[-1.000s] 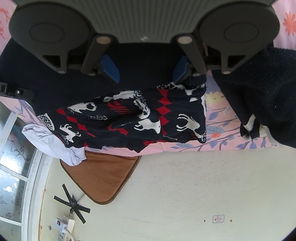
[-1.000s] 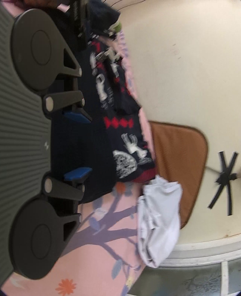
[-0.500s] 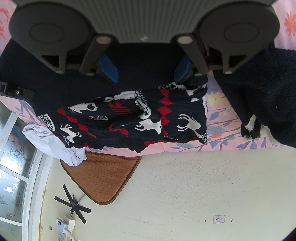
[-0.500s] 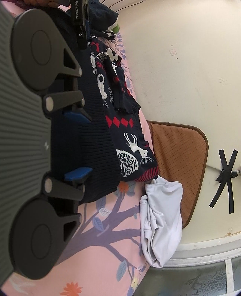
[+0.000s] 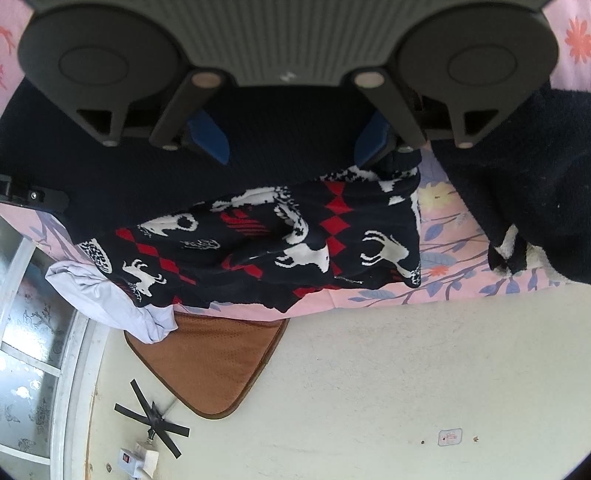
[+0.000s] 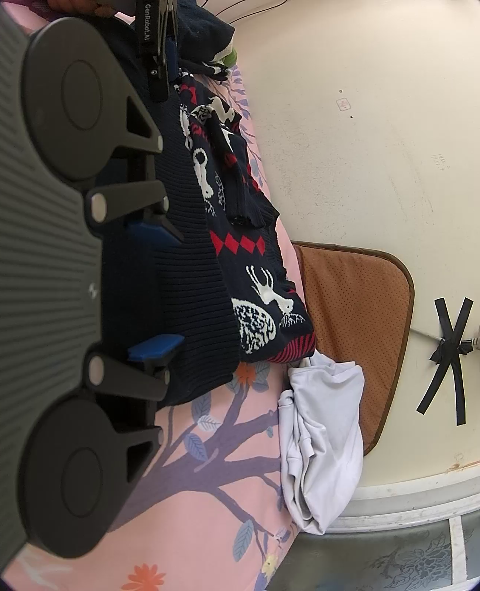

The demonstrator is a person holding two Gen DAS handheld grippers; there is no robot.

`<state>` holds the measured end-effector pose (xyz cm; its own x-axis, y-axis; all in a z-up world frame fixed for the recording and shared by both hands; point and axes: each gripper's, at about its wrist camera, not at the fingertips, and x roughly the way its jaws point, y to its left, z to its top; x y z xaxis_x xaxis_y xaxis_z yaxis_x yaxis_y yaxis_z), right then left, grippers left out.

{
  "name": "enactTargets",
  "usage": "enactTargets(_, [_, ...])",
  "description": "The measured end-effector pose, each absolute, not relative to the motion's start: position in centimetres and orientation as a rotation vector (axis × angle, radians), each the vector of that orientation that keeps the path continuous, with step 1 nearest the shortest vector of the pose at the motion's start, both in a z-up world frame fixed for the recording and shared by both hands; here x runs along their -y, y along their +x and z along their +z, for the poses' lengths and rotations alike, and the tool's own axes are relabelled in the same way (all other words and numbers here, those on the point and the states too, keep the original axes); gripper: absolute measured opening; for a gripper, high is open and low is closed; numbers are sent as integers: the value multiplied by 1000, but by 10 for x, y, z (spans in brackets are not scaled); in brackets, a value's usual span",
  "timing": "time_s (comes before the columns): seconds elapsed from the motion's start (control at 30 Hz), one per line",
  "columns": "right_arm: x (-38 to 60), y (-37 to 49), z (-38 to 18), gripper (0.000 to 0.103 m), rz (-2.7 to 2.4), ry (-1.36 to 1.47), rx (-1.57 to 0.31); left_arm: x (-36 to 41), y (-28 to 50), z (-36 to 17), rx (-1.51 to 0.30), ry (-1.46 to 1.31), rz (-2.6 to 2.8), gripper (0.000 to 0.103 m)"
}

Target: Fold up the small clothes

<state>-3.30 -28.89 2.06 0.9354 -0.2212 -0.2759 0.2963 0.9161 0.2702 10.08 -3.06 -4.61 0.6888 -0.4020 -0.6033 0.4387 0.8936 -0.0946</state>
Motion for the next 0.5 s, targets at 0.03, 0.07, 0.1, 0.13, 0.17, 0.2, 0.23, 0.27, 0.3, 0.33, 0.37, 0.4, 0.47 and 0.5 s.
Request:
enactTargets(0.03, [289, -33, 20, 56, -269, 314, -244, 31, 101, -46, -663, 62, -475, 82])
enactTargets(0.07, [289, -33, 20, 56, -268, 314, -243, 32, 102, -47, -667, 67, -483, 87])
enactTargets(0.1, [289, -33, 20, 56, -268, 315, -243, 32, 102, -47, -672, 68, -492, 89])
enactTargets(0.13, [289, -33, 20, 56, -267, 315, -242, 33, 102, -47, -674, 71, -496, 90])
enactTargets(0.17, [289, -33, 20, 57, -267, 315, -242, 34, 102, -47, -674, 76, -495, 90])
enactTargets(0.2, [289, -33, 20, 57, -267, 315, -242, 34, 101, -47, -674, 81, -493, 90])
enactTargets(0.23, [289, -33, 19, 57, -268, 313, -243, 35, 101, -47, -673, 88, -492, 91])
enactTargets(0.27, [288, -33, 20, 57, -269, 308, -247, 36, 100, -47, -672, 90, -493, 91])
enactTargets(0.3, [288, -32, 20, 57, -268, 302, -254, 35, 99, -47, -671, 88, -494, 91])
enactTargets(0.33, [288, -32, 22, 57, -266, 299, -265, 33, 99, -46, -669, 82, -497, 91])
enactTargets(0.37, [288, -33, 24, 55, -260, 299, -273, 31, 99, -46, -666, 69, -502, 91])
enactTargets(0.4, [288, -36, 30, 56, -243, 297, -269, 27, 98, -45, -667, 49, -509, 91])
enactTargets(0.47, [291, -43, 46, 56, -209, 277, -242, 19, 99, -38, -682, 3, -519, 91])
enactTargets(0.5, [293, -44, 56, 56, -198, 263, -232, 15, 101, -32, -691, -27, -523, 91])
